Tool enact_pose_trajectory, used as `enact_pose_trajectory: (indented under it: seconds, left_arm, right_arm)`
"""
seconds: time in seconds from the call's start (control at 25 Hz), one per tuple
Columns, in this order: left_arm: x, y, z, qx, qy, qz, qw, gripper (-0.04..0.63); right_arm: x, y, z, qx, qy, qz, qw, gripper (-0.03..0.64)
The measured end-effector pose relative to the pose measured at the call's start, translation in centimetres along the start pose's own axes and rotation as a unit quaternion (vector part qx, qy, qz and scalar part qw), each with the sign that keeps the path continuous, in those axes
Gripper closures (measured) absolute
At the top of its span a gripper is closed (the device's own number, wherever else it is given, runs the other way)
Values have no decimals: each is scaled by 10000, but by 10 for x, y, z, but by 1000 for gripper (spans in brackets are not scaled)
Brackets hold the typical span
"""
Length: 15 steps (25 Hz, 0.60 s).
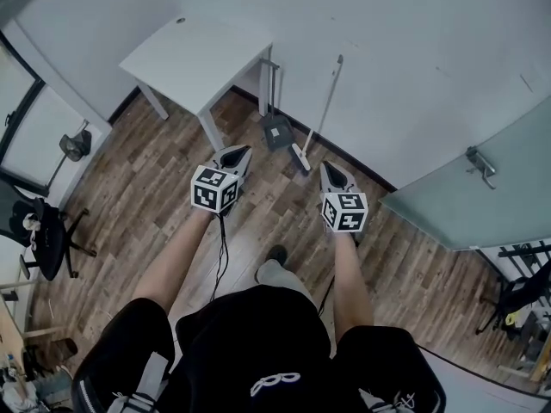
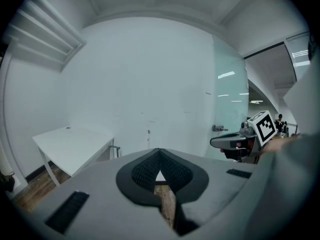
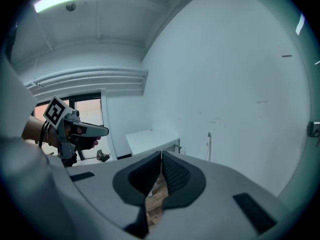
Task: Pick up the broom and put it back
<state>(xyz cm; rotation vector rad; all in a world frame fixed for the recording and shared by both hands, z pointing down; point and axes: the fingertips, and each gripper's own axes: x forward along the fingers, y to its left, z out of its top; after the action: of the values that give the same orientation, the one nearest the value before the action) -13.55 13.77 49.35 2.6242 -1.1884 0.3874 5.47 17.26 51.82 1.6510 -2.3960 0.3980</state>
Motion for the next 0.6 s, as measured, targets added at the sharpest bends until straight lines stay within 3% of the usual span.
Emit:
enact_pose_trajectory:
  seconds: [0.24, 0.6]
  left_arm:
    - [38, 11, 18, 87, -36, -79, 9999, 577]
    - [83, 35, 28, -100, -120, -57, 9999, 578]
  right_arm:
    - [27, -29, 13, -1, -60, -63, 10000, 592]
    - [63, -56, 20, 0, 31, -100, 9999, 592]
